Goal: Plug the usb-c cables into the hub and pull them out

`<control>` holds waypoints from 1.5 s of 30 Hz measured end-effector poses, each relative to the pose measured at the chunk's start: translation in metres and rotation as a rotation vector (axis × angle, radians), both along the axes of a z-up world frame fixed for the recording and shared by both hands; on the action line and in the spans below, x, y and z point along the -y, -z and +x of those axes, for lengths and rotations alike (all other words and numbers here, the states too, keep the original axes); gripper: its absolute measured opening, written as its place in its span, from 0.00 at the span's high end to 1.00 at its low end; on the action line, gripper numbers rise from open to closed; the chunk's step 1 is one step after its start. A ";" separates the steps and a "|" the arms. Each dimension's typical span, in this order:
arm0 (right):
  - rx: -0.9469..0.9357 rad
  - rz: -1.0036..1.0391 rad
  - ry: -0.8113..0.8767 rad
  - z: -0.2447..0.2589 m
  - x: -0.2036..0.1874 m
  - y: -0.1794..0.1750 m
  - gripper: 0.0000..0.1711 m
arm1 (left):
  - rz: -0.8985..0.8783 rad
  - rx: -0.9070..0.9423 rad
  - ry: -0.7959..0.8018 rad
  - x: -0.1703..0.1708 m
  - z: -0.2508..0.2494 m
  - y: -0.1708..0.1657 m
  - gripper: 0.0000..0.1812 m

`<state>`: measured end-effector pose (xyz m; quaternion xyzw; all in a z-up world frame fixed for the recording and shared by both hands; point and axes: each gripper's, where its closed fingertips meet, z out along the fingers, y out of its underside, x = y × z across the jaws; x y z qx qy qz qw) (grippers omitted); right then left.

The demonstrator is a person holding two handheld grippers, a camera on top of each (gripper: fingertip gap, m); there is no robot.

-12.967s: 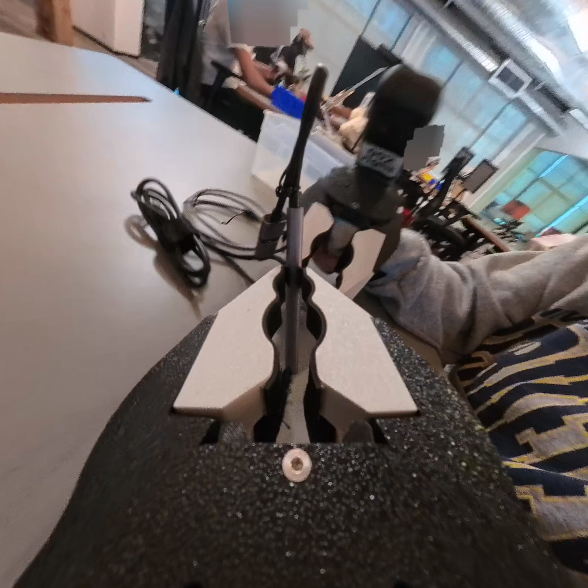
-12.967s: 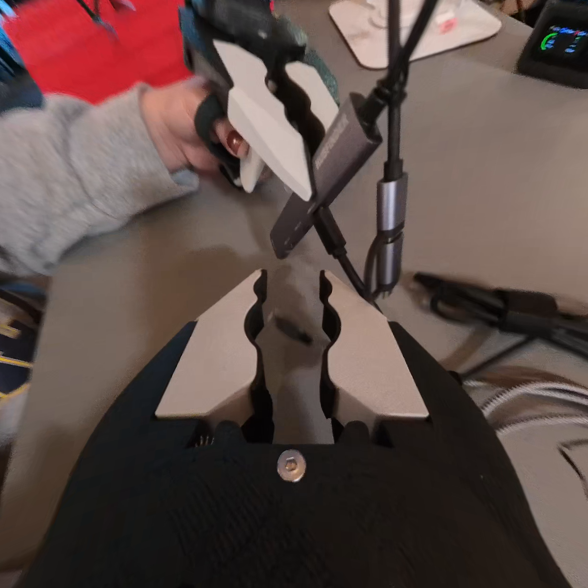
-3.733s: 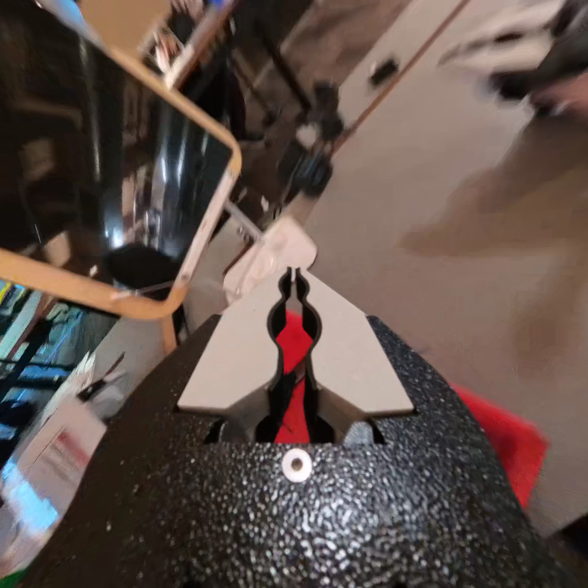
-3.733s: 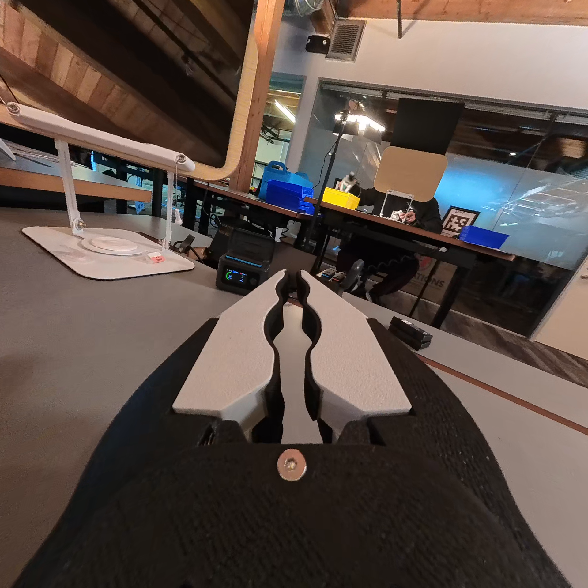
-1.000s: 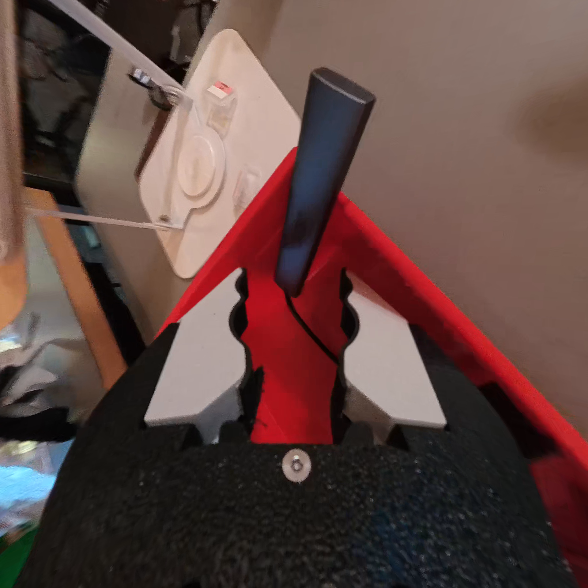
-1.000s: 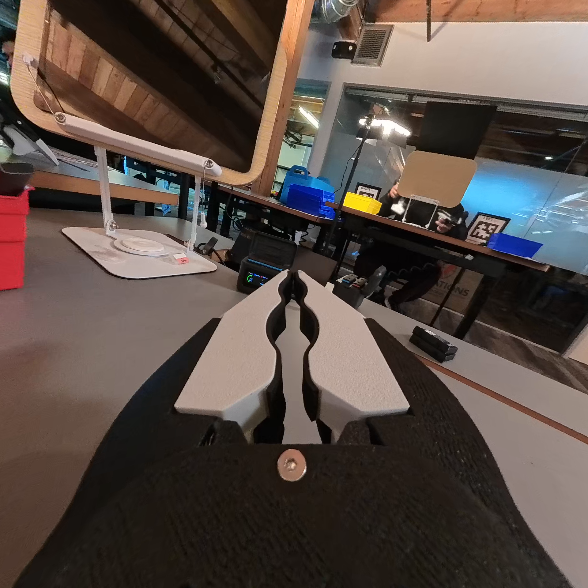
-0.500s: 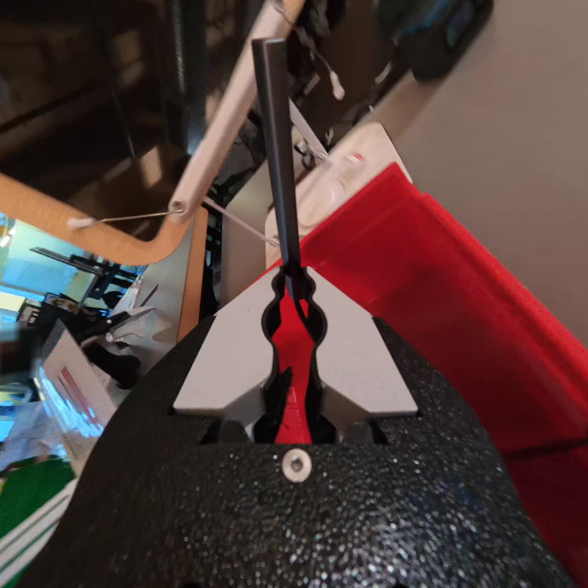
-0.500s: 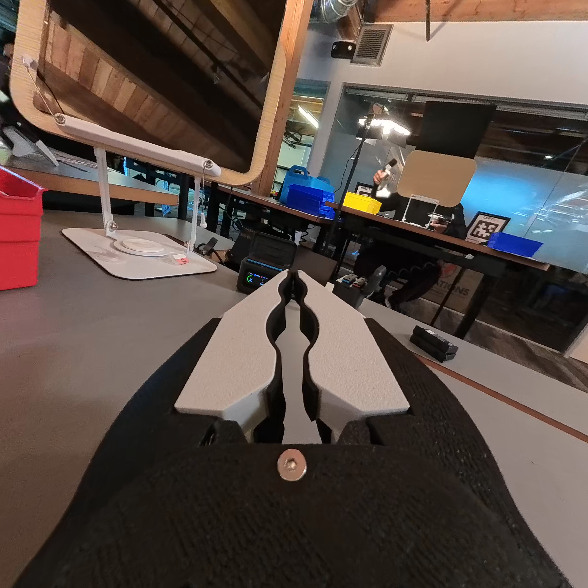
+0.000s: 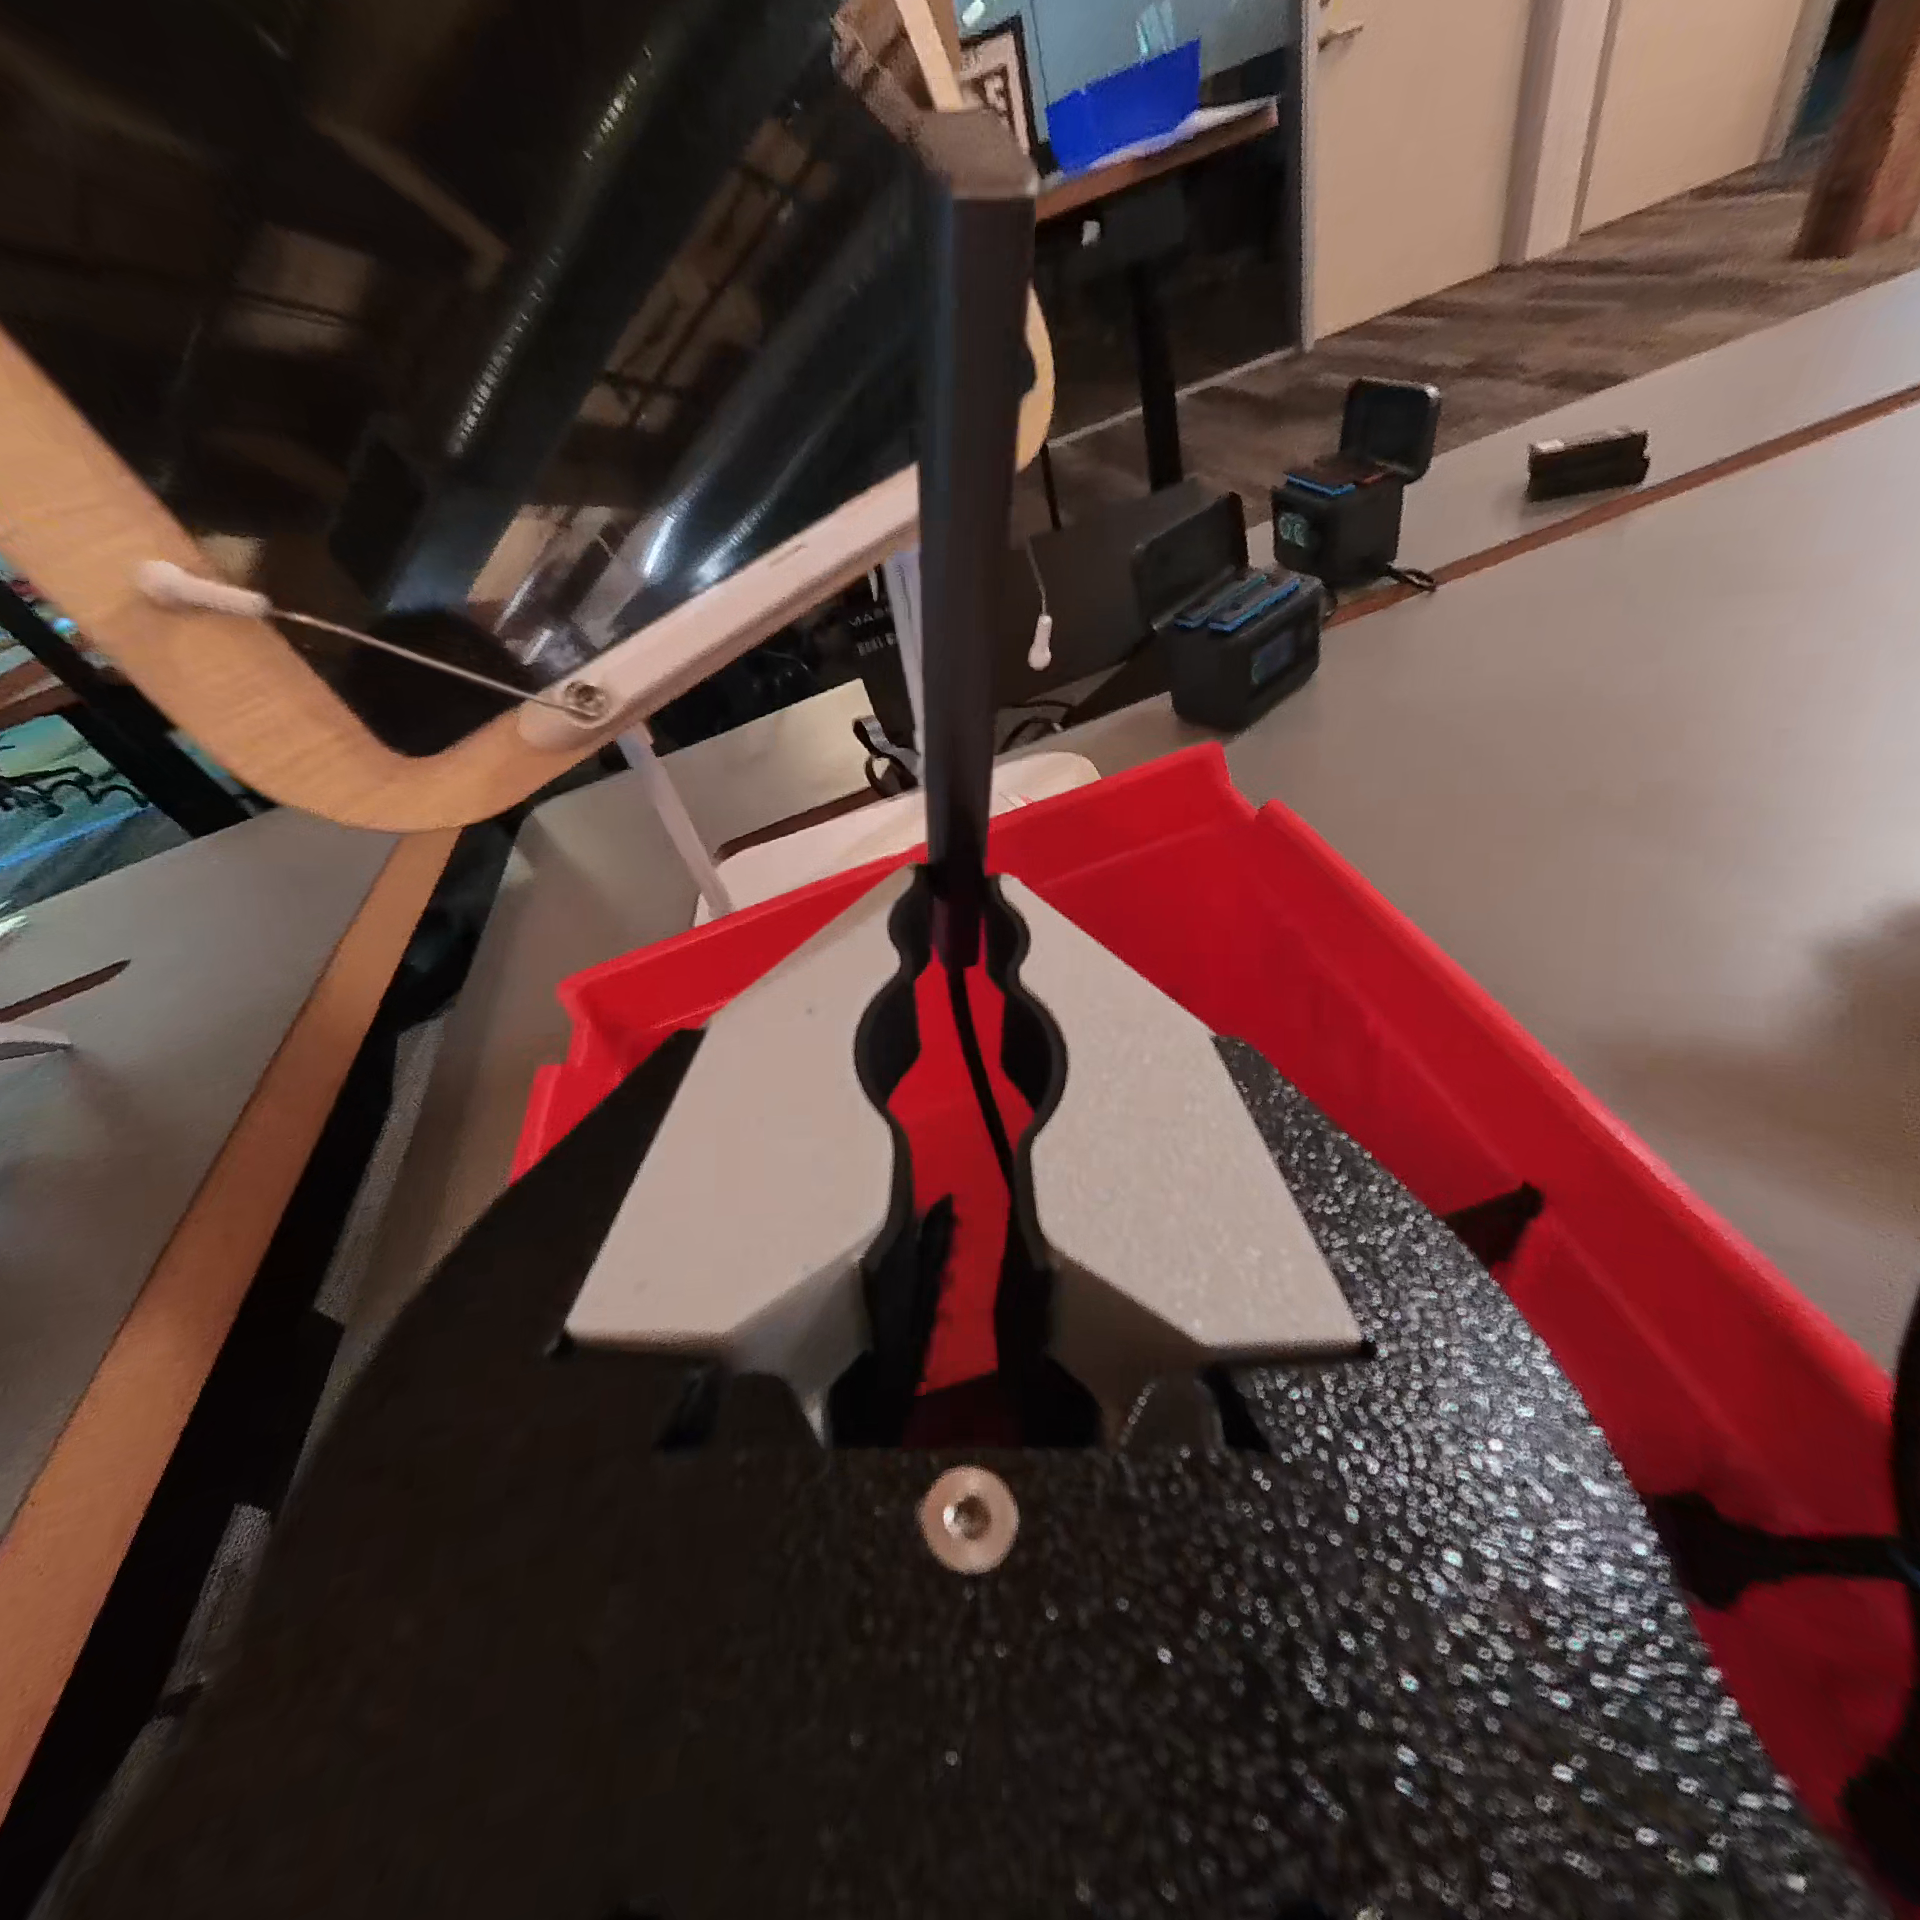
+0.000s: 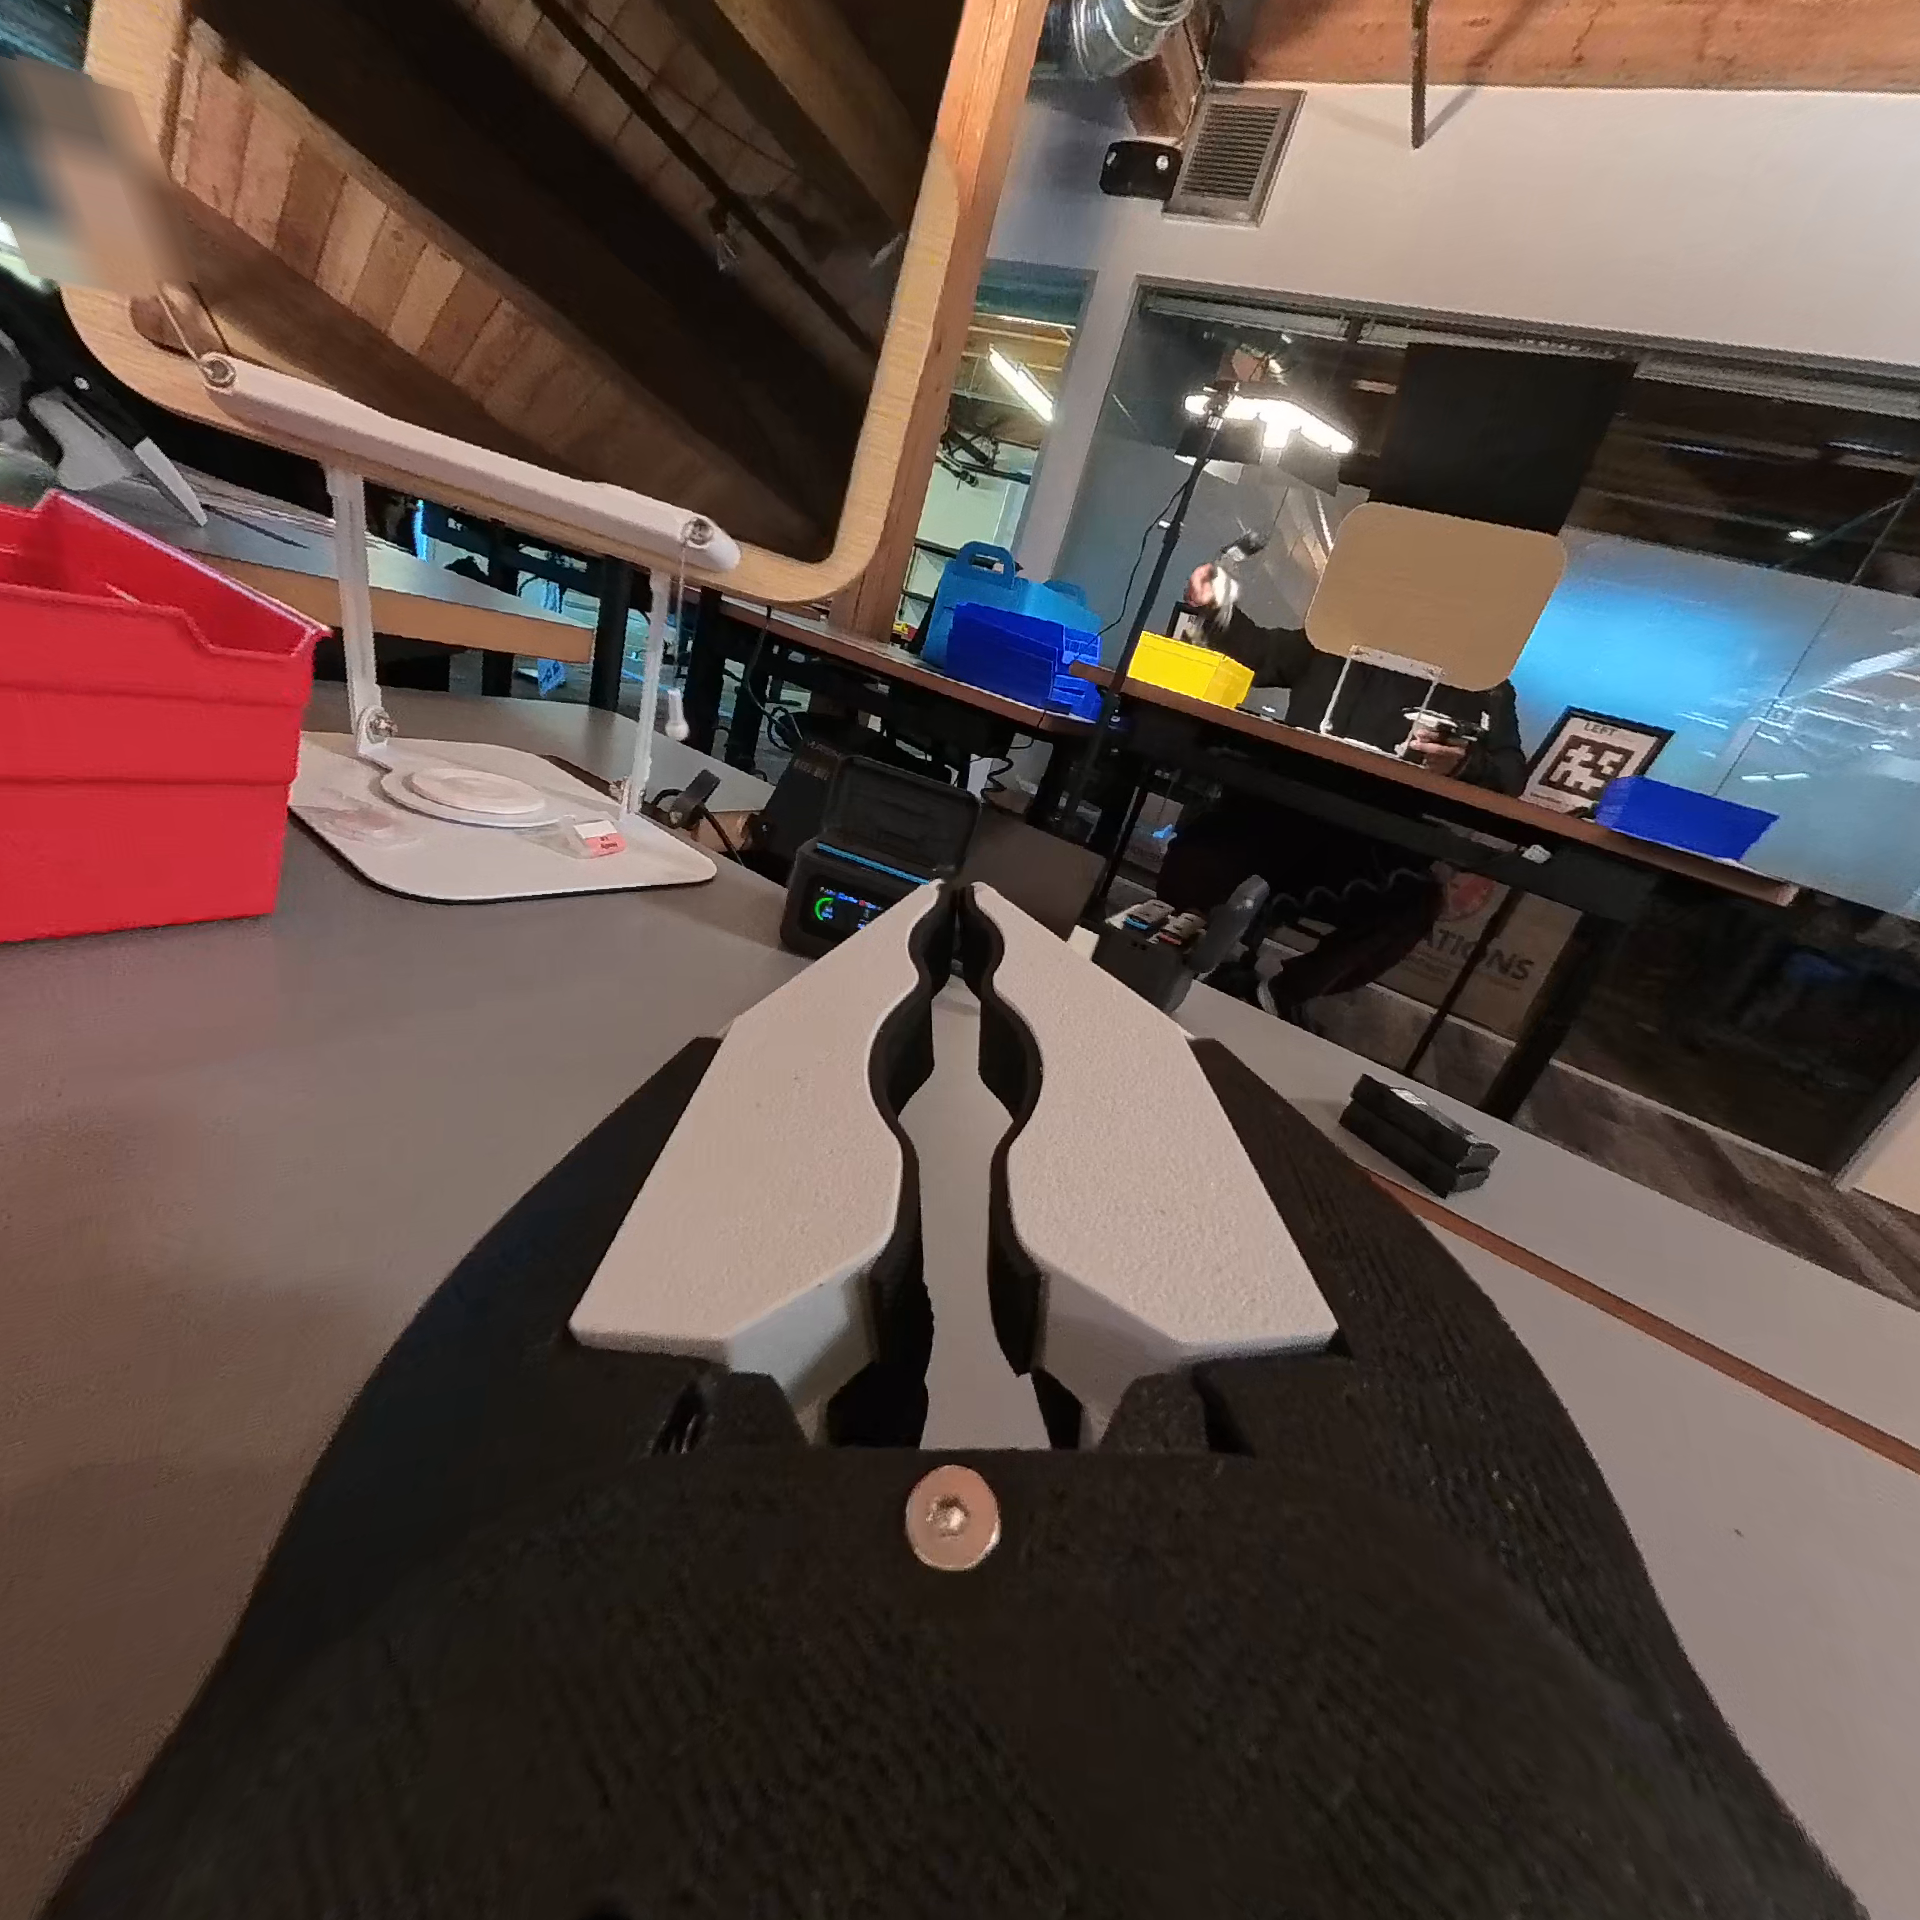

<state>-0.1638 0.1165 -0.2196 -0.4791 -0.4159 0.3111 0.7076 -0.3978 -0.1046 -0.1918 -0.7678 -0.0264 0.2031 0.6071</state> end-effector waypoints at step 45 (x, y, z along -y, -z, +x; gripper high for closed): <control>0.499 -0.350 -0.842 -0.138 0.248 0.011 0.80 | -0.111 -0.017 0.504 -0.033 0.063 0.010 0.96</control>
